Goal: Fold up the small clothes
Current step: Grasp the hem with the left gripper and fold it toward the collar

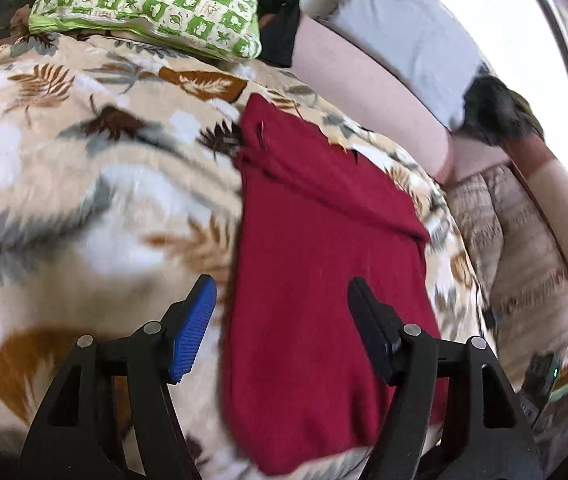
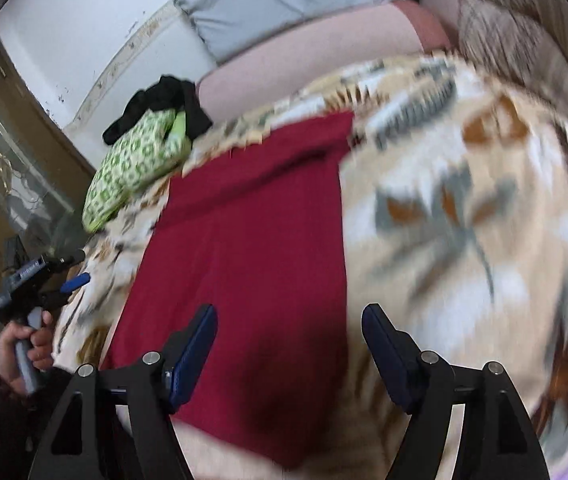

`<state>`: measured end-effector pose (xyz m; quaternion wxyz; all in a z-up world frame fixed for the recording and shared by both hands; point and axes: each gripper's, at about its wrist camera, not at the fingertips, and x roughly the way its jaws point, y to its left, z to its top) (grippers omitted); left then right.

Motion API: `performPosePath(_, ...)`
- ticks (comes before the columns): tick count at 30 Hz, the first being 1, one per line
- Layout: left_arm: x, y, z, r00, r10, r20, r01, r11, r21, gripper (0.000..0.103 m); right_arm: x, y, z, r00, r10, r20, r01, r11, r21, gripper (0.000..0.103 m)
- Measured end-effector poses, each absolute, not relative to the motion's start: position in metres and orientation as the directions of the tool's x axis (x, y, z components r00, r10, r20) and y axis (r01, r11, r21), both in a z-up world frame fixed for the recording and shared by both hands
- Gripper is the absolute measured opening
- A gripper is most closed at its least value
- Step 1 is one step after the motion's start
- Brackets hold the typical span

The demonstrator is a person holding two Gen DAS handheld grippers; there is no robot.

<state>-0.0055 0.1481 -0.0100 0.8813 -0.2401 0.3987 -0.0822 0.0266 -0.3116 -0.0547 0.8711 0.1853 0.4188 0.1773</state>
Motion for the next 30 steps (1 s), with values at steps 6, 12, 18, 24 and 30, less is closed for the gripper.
performPosePath(6,-0.058,0.145,-0.052,0.657,-0.363,-0.661,-0.03,0.863,-0.504,0.068,-0.001,-0.301,-0.086,0.507,0.514,-0.692,-0.184,0.849,0.496,0.072)
performPosePath(12,-0.059,0.156,-0.073,0.609,-0.496,-0.619,-0.052,0.753,-0.655,0.068,-0.007,-0.291,-0.102,0.443,0.572,-0.69,-0.234,0.817,0.527,0.066)
performPosePath(18,-0.05,0.159,-0.094,0.545,-0.641,-0.54,-0.071,0.607,-0.792,0.068,-0.001,-0.3,-0.117,0.414,0.653,-0.635,-0.159,0.738,0.655,0.055)
performPosePath(24,-0.047,0.157,-0.1,0.524,-0.687,-0.503,-0.089,0.544,-0.835,0.068,0.001,-0.308,-0.126,0.391,0.722,-0.571,-0.106,0.652,0.751,0.055)
performPosePath(30,-0.045,0.145,-0.095,0.513,-0.664,-0.544,-0.065,0.602,-0.796,0.057,0.004,-0.316,-0.133,0.391,0.753,-0.53,-0.052,0.593,0.804,0.054)
